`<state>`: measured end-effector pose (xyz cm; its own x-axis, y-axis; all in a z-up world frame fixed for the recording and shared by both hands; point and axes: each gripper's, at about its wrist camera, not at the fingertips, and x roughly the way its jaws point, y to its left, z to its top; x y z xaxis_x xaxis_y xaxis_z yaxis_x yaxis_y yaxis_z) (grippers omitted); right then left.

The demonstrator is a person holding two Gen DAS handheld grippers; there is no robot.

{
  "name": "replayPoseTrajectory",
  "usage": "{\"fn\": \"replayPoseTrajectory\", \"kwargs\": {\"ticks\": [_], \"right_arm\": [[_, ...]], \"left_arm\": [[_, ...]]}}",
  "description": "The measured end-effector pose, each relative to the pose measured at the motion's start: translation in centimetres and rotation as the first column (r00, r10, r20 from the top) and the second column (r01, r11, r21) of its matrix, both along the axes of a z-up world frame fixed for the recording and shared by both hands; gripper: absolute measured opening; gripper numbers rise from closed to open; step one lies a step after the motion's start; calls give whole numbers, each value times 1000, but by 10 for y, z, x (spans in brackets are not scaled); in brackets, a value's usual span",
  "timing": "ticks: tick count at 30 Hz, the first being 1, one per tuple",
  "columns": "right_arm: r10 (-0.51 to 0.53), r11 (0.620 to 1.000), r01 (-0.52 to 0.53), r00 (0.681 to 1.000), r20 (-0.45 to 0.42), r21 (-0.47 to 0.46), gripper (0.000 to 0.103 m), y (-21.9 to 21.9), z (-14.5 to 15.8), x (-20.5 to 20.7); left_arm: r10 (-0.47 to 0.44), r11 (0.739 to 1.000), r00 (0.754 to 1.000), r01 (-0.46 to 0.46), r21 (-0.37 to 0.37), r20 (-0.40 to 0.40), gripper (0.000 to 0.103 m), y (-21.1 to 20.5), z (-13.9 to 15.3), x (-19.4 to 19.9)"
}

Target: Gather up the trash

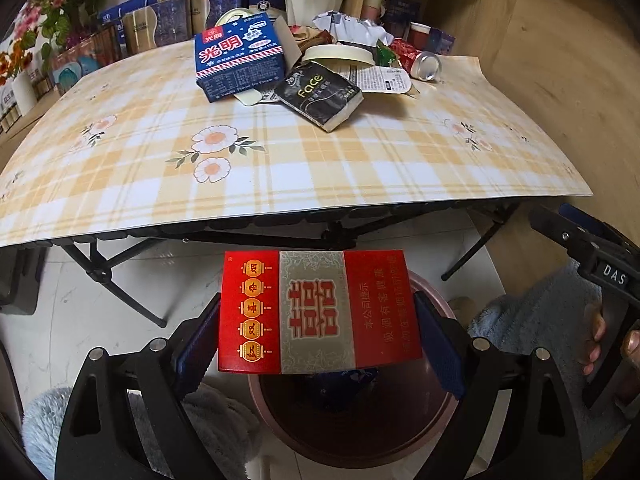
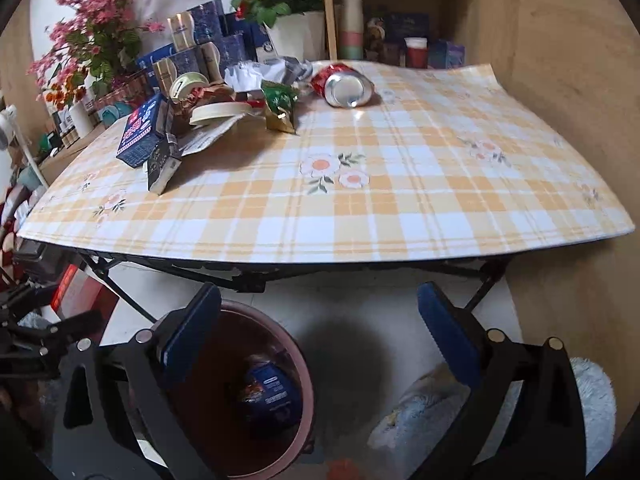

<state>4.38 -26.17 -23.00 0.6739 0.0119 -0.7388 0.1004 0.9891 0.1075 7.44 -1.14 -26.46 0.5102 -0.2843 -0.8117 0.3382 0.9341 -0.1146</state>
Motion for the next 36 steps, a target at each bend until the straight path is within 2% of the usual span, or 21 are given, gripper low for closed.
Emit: {"fn": "replayPoseTrajectory", "kwargs": {"ticks": [12, 17, 20, 22, 25, 29, 36], "right_arm": [[1, 1000, -1, 1000, 6, -8, 97, 1, 0, -4], [12, 1000, -12, 1000, 12, -1, 97, 2, 0, -5], [2, 1000, -2, 1000, 25, -2, 97, -1, 1, -6], [4, 999, -5, 999, 37, 41, 97, -5, 1, -5], [-7, 995, 2, 999, 45, 103, 97, -13, 0, -6], [-22, 995, 16, 998, 55, 101, 97, -15, 0, -5], [0, 994, -9, 997, 79, 112, 97, -10, -1, -5]], "left_arm": [[-32, 999, 999, 32, -8, -11, 89, -9, -1, -1], [-48, 999, 999, 48, -4, 9, 89, -13, 2, -5], [-35, 999, 999, 35, -13, 11, 89, -10, 3, -4], [-14, 1000, 1000, 14, -17, 20, 89, -7, 5, -3], [25, 1000, 996, -24, -12, 84, 89, -2, 15, -8], [49, 999, 989, -47, -17, 140, 89, 2, 26, -14], [99, 993, 990, -92, -68, 98, 89, 13, 23, -6]]}}
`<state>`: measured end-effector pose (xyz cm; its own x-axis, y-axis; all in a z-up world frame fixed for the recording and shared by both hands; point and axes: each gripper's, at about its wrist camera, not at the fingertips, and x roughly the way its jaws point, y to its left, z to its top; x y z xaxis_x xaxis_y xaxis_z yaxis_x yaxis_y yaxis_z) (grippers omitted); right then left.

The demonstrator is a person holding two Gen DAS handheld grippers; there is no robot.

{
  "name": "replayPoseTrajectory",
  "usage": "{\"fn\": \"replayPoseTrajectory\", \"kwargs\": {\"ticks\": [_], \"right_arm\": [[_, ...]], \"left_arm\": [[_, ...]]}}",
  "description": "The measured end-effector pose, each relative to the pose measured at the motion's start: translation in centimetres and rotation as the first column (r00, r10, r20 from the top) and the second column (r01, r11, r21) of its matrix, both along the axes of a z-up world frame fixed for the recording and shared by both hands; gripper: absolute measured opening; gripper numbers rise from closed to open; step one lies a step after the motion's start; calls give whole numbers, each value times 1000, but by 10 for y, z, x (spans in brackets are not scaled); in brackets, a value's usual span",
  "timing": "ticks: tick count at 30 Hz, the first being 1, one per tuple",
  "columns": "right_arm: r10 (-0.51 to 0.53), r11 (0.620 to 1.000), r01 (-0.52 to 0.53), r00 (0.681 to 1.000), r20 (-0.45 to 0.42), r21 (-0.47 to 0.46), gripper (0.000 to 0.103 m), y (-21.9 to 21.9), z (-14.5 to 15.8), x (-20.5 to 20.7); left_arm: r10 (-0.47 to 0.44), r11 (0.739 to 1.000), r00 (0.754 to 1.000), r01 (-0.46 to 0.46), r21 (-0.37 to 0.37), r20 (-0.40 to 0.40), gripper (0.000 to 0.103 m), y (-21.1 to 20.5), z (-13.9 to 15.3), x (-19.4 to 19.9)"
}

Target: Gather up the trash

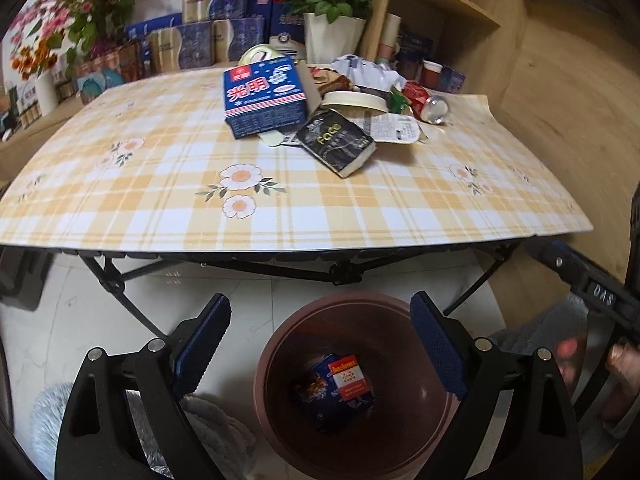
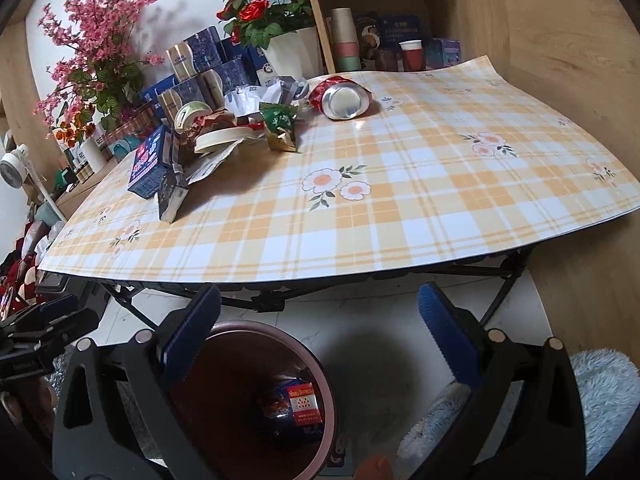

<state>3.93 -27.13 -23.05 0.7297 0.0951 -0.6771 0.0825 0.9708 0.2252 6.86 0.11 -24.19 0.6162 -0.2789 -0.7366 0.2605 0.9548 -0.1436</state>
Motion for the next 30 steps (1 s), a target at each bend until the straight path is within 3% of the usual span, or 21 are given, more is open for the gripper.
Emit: {"fn": "replayPoseTrajectory", "kwargs": {"ticks": [5, 7, 14, 26, 30], "right_arm": [[13, 1000, -13, 1000, -25, -2, 97, 3, -3, 3], [19, 1000, -19, 999, -34, -2, 97, 3, -5, 4], [47, 999, -48, 999, -25, -20, 97, 9, -6, 9], [68, 998, -68, 997, -30, 12, 97, 7, -15, 26], [61, 998, -61, 998, -29, 17, 98, 8, -17, 30]], "left_arm": [[35, 998, 999, -37, -59, -28, 89, 12, -2, 4], [60, 996, 998, -63, -64, -34, 94, 16, -1, 5], [91, 992, 995, -95, -87, -50, 97, 21, 9, 21], [69, 997, 996, -68, -34, 53, 97, -7, 51, 103], [62, 996, 995, -67, 55, 84, 97, -28, 55, 142]]}}
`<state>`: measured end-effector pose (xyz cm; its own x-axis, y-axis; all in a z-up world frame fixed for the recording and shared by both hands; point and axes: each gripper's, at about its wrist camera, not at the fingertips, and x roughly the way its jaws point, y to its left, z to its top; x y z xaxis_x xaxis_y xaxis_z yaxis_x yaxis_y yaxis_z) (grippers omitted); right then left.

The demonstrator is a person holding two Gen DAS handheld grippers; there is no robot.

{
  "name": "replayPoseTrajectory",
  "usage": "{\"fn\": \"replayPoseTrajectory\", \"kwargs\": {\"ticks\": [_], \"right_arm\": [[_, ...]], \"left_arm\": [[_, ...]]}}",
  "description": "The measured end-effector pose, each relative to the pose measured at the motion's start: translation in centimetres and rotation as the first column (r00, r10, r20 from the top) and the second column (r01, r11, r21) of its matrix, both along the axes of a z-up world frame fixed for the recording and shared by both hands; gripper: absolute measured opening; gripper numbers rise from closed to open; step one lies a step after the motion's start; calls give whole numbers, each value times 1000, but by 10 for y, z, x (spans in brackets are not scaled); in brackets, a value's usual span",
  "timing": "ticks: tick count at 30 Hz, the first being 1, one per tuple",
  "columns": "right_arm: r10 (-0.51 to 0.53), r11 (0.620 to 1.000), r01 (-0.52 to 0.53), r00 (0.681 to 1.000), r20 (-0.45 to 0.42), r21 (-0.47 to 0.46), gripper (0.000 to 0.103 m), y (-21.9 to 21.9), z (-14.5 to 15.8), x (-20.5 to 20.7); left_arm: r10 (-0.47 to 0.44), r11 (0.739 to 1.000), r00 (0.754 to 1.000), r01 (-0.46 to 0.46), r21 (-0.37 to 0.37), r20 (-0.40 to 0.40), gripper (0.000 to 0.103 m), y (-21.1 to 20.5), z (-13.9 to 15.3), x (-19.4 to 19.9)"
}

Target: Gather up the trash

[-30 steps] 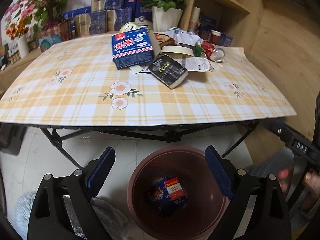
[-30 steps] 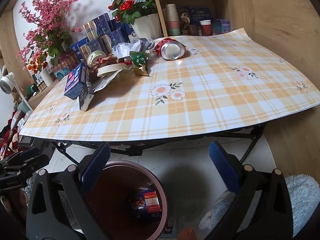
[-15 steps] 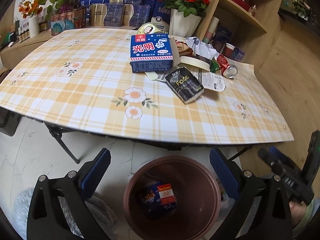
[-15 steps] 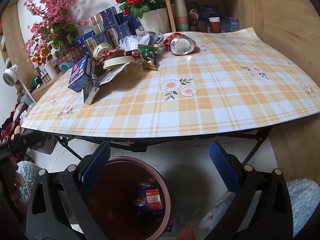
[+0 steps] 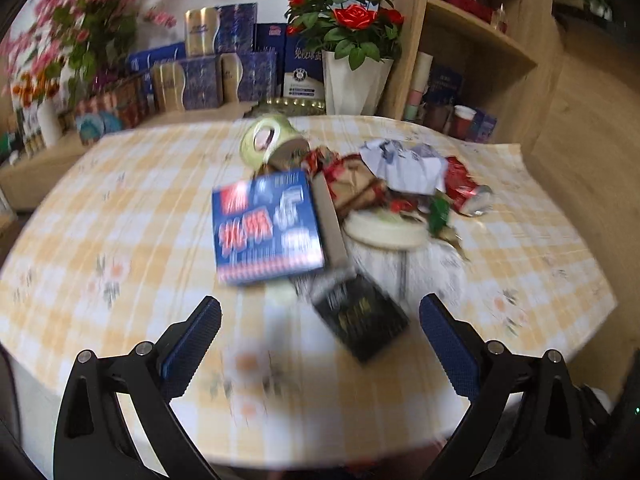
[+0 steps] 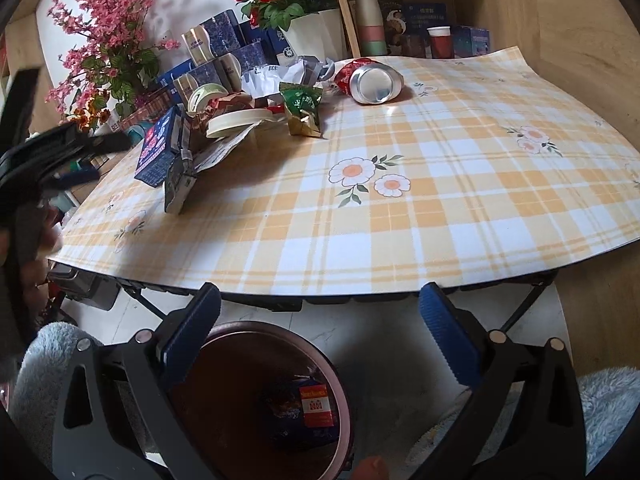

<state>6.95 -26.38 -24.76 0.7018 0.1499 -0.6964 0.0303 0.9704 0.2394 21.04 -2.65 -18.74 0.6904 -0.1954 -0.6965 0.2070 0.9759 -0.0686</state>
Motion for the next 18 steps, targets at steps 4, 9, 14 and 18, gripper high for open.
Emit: {"fn": "replayPoseTrajectory", "kwargs": {"ticks": [4, 9, 14, 18], "right_arm": [[-15, 1000, 14, 1000, 18, 24, 98, -4, 5, 2], [-20, 1000, 19, 998, 64, 21, 98, -7, 14, 4], [-29, 999, 27, 998, 54, 39, 98, -13, 11, 9], [-32, 998, 29, 998, 54, 47, 98, -14, 10, 10]], "left_arm": [[71, 997, 997, -70, 46, -21, 97, -7, -8, 45], [125, 991, 990, -121, 59, -59, 97, -5, -20, 81], [167, 985, 983, -163, 57, -75, 97, 2, -24, 96], [194, 980, 978, -189, 62, -77, 97, 7, -27, 102]]}}
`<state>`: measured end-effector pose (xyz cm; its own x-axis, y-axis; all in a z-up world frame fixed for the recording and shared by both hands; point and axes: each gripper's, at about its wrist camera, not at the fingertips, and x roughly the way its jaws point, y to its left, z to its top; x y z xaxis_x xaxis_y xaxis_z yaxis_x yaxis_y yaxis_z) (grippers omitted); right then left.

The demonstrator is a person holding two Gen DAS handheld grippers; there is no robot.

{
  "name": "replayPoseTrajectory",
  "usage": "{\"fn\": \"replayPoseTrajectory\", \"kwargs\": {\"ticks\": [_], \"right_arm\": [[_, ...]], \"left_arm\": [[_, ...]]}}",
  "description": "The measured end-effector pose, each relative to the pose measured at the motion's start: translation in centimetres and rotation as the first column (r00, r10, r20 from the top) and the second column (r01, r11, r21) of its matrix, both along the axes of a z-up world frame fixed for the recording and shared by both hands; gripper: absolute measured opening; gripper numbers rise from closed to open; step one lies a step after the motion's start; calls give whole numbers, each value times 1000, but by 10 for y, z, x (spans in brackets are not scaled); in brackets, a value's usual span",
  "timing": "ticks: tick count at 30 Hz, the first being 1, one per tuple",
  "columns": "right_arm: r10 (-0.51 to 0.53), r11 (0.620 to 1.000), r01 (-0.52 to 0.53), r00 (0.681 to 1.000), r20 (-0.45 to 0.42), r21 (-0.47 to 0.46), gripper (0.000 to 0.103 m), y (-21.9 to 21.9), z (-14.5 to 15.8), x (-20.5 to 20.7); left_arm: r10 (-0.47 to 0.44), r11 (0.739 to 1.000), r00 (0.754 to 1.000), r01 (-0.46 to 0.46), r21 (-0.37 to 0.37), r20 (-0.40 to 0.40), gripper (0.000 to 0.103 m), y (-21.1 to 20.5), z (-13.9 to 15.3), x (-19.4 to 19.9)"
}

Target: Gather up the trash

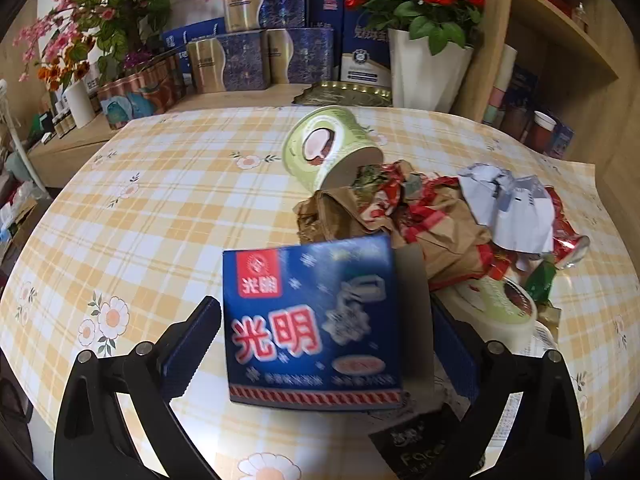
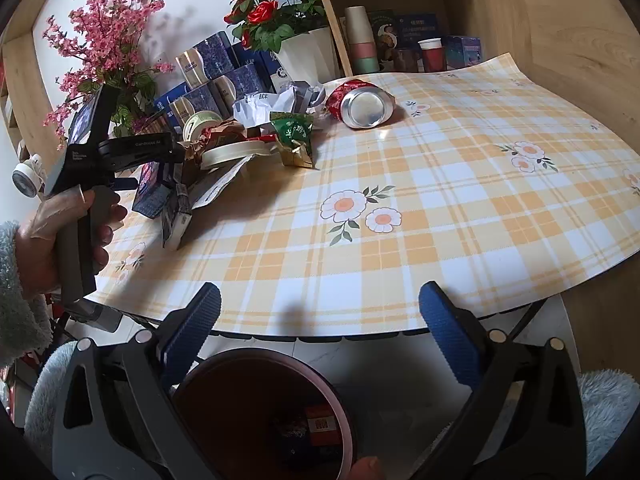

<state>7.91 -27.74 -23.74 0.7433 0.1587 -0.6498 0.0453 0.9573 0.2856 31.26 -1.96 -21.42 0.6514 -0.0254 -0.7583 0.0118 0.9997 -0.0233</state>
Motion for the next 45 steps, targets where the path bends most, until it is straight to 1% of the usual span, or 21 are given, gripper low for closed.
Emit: {"fn": "replayPoseTrajectory", "kwargs": {"ticks": [5, 7, 9, 10, 11, 14, 15, 18, 23, 24, 25, 27, 28, 31, 35, 37, 39, 42, 45], "right_arm": [[-2, 1000, 2, 1000, -2, 3, 98, 0, -1, 0], [-6, 1000, 6, 1000, -2, -3, 98, -1, -1, 1], [-12, 1000, 12, 1000, -1, -15, 98, -1, -1, 1], [-15, 1000, 15, 1000, 0, -19, 98, -1, 0, 1], [-17, 1000, 18, 1000, 1, -25, 98, -1, 1, 2], [-24, 999, 24, 1000, -9, -46, 98, -3, 4, 5], [-24, 999, 24, 1000, -12, -48, 98, -4, 6, 6], [-14, 999, 14, 1000, 0, -45, 98, -9, 16, 14], [55, 998, -54, 998, 37, -30, 97, -14, 44, 43], [69, 997, -67, 997, 40, -31, 95, -14, 47, 50], [98, 995, -97, 994, 43, -31, 89, -13, 53, 62], [117, 993, -116, 992, 41, -23, 84, -12, 59, 82], [120, 993, -119, 992, 41, -13, 76, -11, 60, 90], [127, 991, -128, 992, 21, 37, 60, -11, 59, 124], [128, 988, -124, 991, -38, 93, 55, -3, 45, 164], [125, 988, -117, 990, -71, 102, 52, 3, 36, 182], [124, 988, -114, 988, -94, 102, 51, 8, 29, 192], [110, 992, -102, 987, -119, 69, 51, 17, 20, 208], [88, 995, -80, 986, -141, 61, 51, 21, 14, 221]], "left_arm": [[24, 999, 999, -25, -44, -27, 97, 16, -6, 4], [27, 997, 998, -30, -67, -51, 97, 23, -12, 6], [24, 994, 998, -30, -103, -58, 97, 31, -15, 5], [19, 992, 998, -26, -127, -56, 87, 35, -16, 3], [13, 990, 998, -21, -141, -58, 80, 38, -16, 2], [-13, 987, 998, 3, -162, -63, 80, 42, -13, -4], [-23, 987, 998, 14, -162, -57, 80, 42, -10, -7], [-57, 990, 998, 53, -134, -22, 80, 41, 2, -21], [-97, 987, 995, 99, -127, 25, 80, 38, 21, -45], [-99, 986, 995, 102, -131, 30, 80, 38, 24, -48], [-99, 985, 994, 104, -137, 38, 80, 39, 27, -53], [-94, 982, 994, 101, -157, 53, 80, 40, 33, -64], [-90, 981, 994, 99, -165, 57, 80, 40, 35, -68], [-86, 978, 994, 97, -184, 68, 80, 42, 38, -79], [-119, 978, 991, 128, -162, 66, 80, 39, 33, -91], [-129, 976, 990, 137, -170, 56, 80, 40, 30, -95], [-133, 974, 990, 141, -178, 54, 80, 41, 27, -98], [-138, 971, 989, 146, -190, 55, 80, 42, 26, -103], [-139, 967, 989, 147, -210, 53, 80, 43, 24, -107]]}}
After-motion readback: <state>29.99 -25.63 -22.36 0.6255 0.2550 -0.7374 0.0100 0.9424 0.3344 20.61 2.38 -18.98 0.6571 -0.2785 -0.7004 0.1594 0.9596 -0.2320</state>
